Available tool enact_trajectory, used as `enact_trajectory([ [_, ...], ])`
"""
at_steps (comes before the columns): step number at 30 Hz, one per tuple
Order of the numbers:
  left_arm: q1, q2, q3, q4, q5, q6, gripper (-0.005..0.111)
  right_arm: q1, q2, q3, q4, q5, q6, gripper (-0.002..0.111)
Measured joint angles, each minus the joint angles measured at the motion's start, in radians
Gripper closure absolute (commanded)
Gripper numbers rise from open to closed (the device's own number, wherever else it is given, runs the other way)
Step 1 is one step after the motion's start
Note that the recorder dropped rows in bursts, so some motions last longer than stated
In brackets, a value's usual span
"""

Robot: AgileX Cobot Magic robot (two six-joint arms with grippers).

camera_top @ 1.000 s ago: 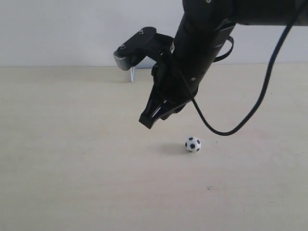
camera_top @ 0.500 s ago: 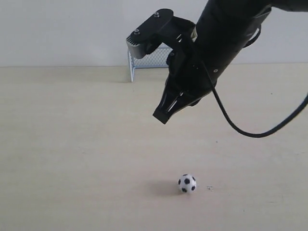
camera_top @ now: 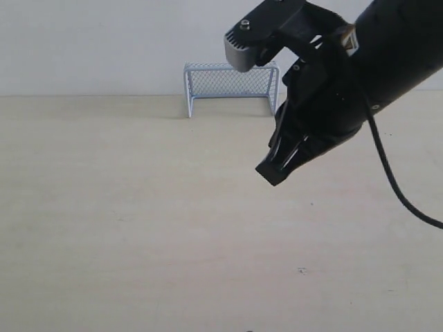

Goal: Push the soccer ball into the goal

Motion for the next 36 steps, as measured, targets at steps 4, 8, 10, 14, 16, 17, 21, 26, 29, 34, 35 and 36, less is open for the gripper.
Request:
enact_trajectory([
  [4, 0.0, 0.0, 0.0, 0.0, 0.0, 0.0, 0.1, 0.0, -0.06, 0.043, 0.0, -0.003, 0.019, 0.108],
  [8, 0.0, 0.0, 0.0, 0.0, 0.0, 0.0, 0.1, 0.0, -0.122, 0.086, 0.0, -0.013, 0.051, 0.108],
  [10, 0.0, 0.0, 0.0, 0.0, 0.0, 0.0, 0.1, 0.0, -0.157, 0.109, 0.0, -0.018, 0.067, 0.108],
  [14, 0.0, 0.0, 0.0, 0.0, 0.0, 0.0, 0.1, 0.0, -0.229, 0.16, 0.0, -0.028, 0.099, 0.108],
  [16, 0.0, 0.0, 0.0, 0.0, 0.0, 0.0, 0.1, 0.0, -0.258, 0.183, 0.0, -0.037, 0.114, 0.108],
  [17, 0.0, 0.0, 0.0, 0.0, 0.0, 0.0, 0.1, 0.0, -0.271, 0.195, 0.0, -0.038, 0.122, 0.108],
  [21, 0.0, 0.0, 0.0, 0.0, 0.0, 0.0, 0.1, 0.0, -0.326, 0.241, 0.0, -0.053, 0.14, 0.108],
  [26, 0.0, 0.0, 0.0, 0.0, 0.0, 0.0, 0.1, 0.0, -0.37, 0.253, 0.0, -0.025, 0.147, 0.108],
  [29, 0.0, 0.0, 0.0, 0.0, 0.0, 0.0, 0.1, 0.0, -0.371, 0.253, 0.0, -0.018, 0.149, 0.108],
  [34, 0.0, 0.0, 0.0, 0.0, 0.0, 0.0, 0.1, 0.0, -0.371, 0.253, 0.0, -0.018, 0.148, 0.108],
  [35, 0.0, 0.0, 0.0, 0.0, 0.0, 0.0, 0.1, 0.0, -0.371, 0.253, 0.0, -0.018, 0.148, 0.108],
  [36, 0.0, 0.0, 0.0, 0.0, 0.0, 0.0, 0.1, 0.0, -0.371, 0.253, 0.0, -0.018, 0.148, 0.108],
])
